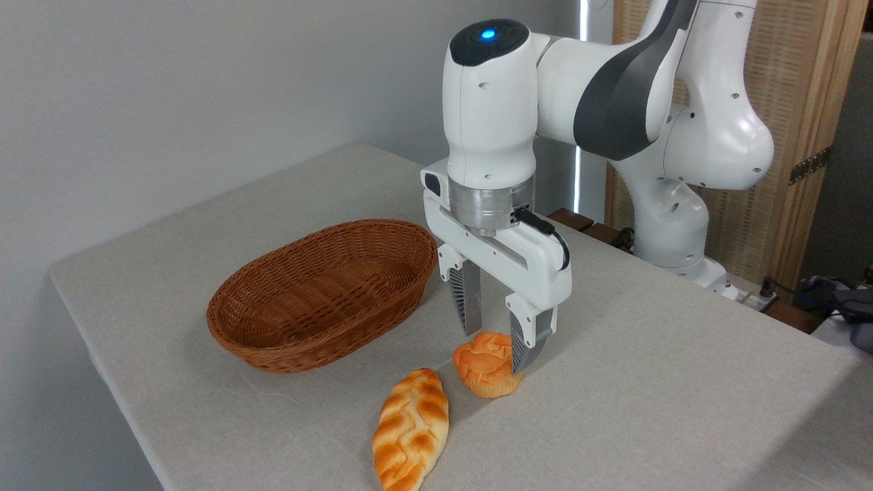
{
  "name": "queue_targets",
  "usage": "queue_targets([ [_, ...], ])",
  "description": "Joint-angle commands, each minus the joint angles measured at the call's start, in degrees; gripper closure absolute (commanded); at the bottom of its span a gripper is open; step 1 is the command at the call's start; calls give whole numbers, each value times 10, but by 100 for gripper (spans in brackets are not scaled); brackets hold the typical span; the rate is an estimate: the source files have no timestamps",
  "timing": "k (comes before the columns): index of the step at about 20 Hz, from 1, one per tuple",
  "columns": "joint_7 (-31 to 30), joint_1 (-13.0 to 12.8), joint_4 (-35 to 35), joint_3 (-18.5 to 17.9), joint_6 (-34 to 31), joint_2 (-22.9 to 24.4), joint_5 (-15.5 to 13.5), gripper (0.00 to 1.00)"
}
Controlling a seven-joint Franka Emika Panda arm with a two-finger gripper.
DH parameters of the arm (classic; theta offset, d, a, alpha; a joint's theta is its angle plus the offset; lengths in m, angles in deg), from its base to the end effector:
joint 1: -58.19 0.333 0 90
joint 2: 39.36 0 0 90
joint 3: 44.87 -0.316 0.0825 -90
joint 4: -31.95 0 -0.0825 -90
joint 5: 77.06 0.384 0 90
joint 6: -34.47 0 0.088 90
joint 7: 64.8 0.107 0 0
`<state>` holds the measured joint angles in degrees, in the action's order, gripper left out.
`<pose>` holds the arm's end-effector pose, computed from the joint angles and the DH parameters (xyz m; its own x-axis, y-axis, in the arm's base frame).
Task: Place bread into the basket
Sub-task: 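Close the gripper on the round orange bun, then lift the bun and carry it over the wicker basket, lowering inside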
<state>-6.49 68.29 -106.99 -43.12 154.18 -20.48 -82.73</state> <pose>0.4331 0.0584 0.4303 0.6813 -0.7295 0.0603 -0.7320 -0.6798 0.0464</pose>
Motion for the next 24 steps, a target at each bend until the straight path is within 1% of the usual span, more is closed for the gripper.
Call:
queue_targets([
  [1, 8, -3, -6, 4, 24, -9, 5, 0],
  [2, 8, -3, -6, 5, 27, -10, 5, 1],
  [4, 8, -3, -6, 5, 31, -15, 4, 9],
  [5, 8, -3, -6, 5, 32, -17, 3, 21],
  [6, 9, -3, -6, 5, 32, -17, 3, 37],
  [7, 10, -3, -6, 5, 32, -19, 2, 50],
  [8, 10, -3, -6, 5, 32, -20, 2, 57],
  [10, 10, -3, -6, 5, 32, -20, 2, 59],
  [24, 11, -3, -4, 6, 23, -17, 1, 57],
])
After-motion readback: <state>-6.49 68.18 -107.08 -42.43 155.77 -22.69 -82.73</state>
